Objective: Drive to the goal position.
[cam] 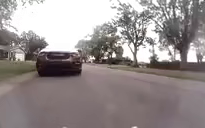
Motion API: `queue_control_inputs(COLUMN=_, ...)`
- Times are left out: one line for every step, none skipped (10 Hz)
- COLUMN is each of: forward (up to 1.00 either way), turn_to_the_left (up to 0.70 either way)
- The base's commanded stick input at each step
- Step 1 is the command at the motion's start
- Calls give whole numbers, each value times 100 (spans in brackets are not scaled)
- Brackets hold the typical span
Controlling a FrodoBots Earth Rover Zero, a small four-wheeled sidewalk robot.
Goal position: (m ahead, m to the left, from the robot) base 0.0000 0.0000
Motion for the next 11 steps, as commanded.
queue_control_inputs(forward=70, turn_to_the_left=-5)
queue_control_inputs(forward=70, turn_to_the_left=-5)
queue_control_inputs(forward=70, turn_to_the_left=-5)
queue_control_inputs(forward=70, turn_to_the_left=-5)
queue_control_inputs(forward=70, turn_to_the_left=-5)
queue_control_inputs(forward=70, turn_to_the_left=-5)
queue_control_inputs(forward=70, turn_to_the_left=-5)
queue_control_inputs(forward=70, turn_to_the_left=-5)
queue_control_inputs(forward=70, turn_to_the_left=-5)
queue_control_inputs(forward=70, turn_to_the_left=-5)
queue_control_inputs(forward=70, turn_to_the_left=-5)
